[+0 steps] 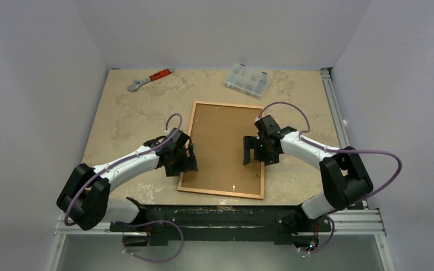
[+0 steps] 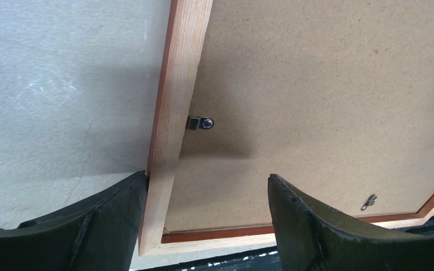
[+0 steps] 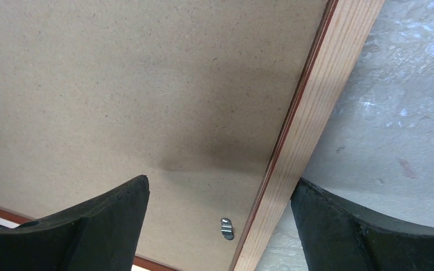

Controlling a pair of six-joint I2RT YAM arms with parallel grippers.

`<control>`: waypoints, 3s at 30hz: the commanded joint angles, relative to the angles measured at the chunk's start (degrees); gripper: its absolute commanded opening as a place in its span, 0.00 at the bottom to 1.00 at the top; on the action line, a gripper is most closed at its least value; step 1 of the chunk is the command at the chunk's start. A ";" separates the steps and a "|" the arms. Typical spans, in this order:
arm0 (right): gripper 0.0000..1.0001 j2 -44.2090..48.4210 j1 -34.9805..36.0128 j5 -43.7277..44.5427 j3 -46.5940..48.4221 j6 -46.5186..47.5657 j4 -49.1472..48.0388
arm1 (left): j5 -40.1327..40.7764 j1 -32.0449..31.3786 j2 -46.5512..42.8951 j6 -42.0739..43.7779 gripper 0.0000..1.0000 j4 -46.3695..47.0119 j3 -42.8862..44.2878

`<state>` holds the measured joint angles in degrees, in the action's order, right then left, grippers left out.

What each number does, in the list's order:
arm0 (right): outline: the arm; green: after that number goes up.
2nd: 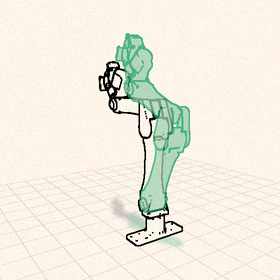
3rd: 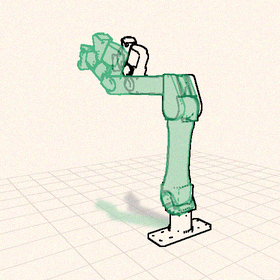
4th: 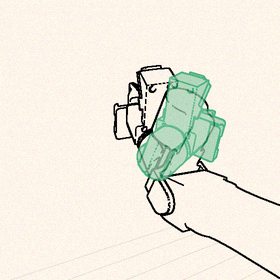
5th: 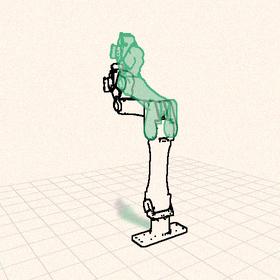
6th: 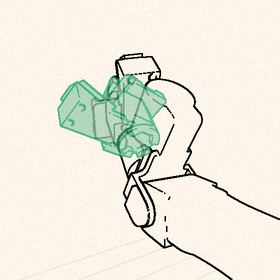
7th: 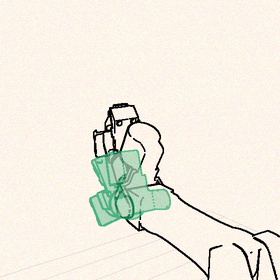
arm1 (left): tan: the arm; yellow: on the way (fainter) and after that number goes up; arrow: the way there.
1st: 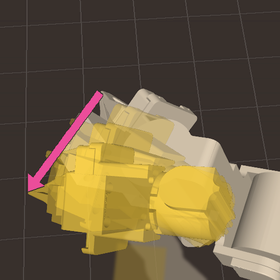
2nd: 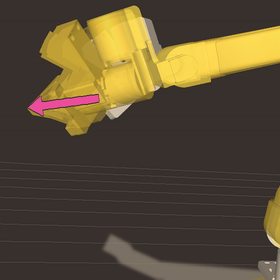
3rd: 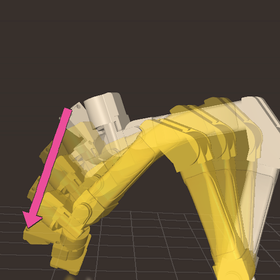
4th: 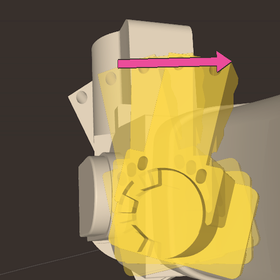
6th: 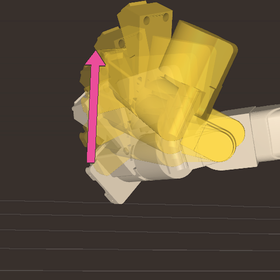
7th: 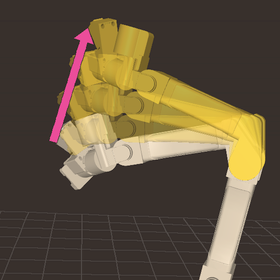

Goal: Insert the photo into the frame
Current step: Install the photo frame at the center of the board.

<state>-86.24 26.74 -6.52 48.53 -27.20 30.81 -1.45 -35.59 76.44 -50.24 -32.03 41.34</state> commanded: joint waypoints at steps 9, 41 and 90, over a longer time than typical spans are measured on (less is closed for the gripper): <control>0.92 7.45 2.78 5.84 -1.16 1.42 7.80 | 1.26 0.59 0.55 0.56 0.76 -1.60 0.87; 0.15 3.72 7.61 12.18 -1.94 -1.53 8.35 | 1.27 0.61 -0.27 0.14 0.74 -1.78 0.49; 0.96 -15.84 -11.71 10.99 25.27 2.67 7.89 | -7.39 6.42 9.23 6.34 0.79 -2.42 12.93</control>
<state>-97.12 15.14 -2.31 66.89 -26.11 37.74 -7.38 -29.32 81.97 -46.61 -35.46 53.19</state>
